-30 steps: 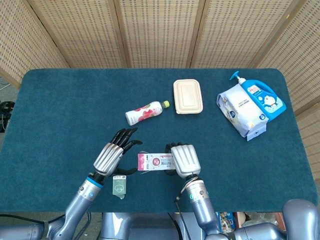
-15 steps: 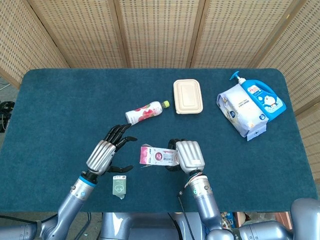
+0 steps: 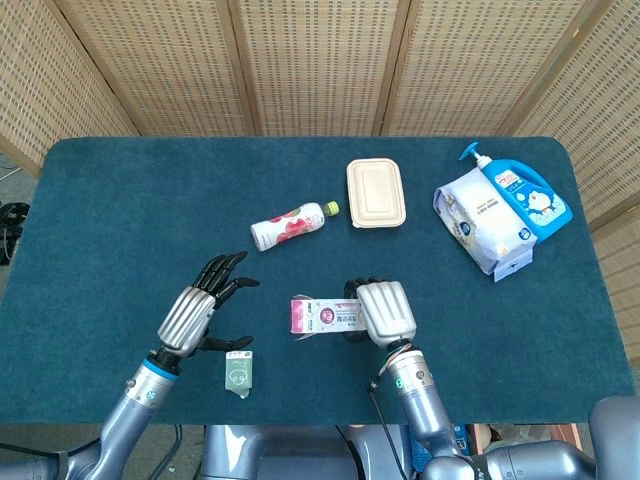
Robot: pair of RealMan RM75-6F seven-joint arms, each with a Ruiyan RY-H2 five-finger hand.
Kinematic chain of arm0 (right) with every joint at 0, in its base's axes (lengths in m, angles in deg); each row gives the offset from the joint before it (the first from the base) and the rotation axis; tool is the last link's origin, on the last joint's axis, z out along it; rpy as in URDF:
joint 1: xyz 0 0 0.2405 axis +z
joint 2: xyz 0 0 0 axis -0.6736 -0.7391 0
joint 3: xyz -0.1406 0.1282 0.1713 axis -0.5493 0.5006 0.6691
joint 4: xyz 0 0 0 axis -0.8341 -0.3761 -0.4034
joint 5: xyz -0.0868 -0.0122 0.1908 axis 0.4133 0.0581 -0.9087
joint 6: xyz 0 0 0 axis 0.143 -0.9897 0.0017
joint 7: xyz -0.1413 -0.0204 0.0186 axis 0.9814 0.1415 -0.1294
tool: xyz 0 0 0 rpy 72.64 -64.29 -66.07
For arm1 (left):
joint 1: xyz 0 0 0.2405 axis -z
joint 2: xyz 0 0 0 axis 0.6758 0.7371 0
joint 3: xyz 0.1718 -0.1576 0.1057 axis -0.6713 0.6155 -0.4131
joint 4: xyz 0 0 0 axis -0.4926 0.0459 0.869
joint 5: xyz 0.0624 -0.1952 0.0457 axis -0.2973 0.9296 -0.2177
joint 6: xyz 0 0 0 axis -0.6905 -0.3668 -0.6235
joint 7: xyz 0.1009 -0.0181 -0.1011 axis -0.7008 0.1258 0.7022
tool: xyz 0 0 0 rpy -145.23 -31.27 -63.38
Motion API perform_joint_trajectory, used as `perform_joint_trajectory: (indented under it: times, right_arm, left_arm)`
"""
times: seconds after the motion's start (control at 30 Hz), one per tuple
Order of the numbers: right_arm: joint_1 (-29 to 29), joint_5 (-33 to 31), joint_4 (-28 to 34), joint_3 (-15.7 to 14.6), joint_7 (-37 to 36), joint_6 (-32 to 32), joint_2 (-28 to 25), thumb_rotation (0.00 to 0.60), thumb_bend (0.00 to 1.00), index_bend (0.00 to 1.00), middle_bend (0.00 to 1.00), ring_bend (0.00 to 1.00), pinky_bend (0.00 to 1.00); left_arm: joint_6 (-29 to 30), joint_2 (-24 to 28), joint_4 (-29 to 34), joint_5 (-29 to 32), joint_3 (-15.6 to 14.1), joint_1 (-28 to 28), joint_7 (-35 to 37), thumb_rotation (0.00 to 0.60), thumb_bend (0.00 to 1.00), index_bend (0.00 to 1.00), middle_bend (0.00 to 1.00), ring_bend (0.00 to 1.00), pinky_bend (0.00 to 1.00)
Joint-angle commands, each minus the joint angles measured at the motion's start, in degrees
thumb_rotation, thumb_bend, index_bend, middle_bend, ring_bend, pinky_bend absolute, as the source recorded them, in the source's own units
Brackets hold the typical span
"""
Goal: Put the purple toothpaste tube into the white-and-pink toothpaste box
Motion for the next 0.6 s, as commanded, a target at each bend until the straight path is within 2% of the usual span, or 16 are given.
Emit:
perform_joint_trajectory:
  times: [0.03, 0.13, 0.33, 0.6]
  right_arm:
    - [-1.3, 1.9, -3.5, -1.7, -3.4, 2.0, -1.3, 0.600, 0.19, 0.65, 0.49, 0.44, 0.49]
    - [-1.9, 3.8, -6.5, -3.0, -5.0, 2.9, -1.7, 0.600, 0.19, 0.65, 0.49, 0.44, 0.49]
    - [-3.2, 8.3, -12.7, -5.6, -6.1, 2.9, -1.6, 0.600, 0.19, 0.65, 0.49, 0.44, 0.49]
    - [-4.4, 11.8, -19.0, -7.9, -1.5, 1.1, -0.4, 0.600, 0.19, 0.65, 0.49, 0.44, 0.49]
  left_arm:
    - [0.2, 2.2, 0.8, 0.1, -0.8, -0.9, 0.1, 0.600, 0.16, 0.24, 0.00, 0.00, 0.00]
    - [0.6, 4.5, 1.7, 0.2, -1.3, -1.8, -1.4, 0.600, 0.15, 0.23, 0.00, 0.00, 0.00]
    - [1.5, 9.2, 4.4, 1.4, -1.4, -3.1, -9.2, 0.600, 0.15, 0.23, 0.00, 0.00, 0.00]
    - [2.4, 11.2, 5.8, 2.4, -1.7, -4.7, -10.3, 0.600, 0.16, 0.23, 0.00, 0.00, 0.00]
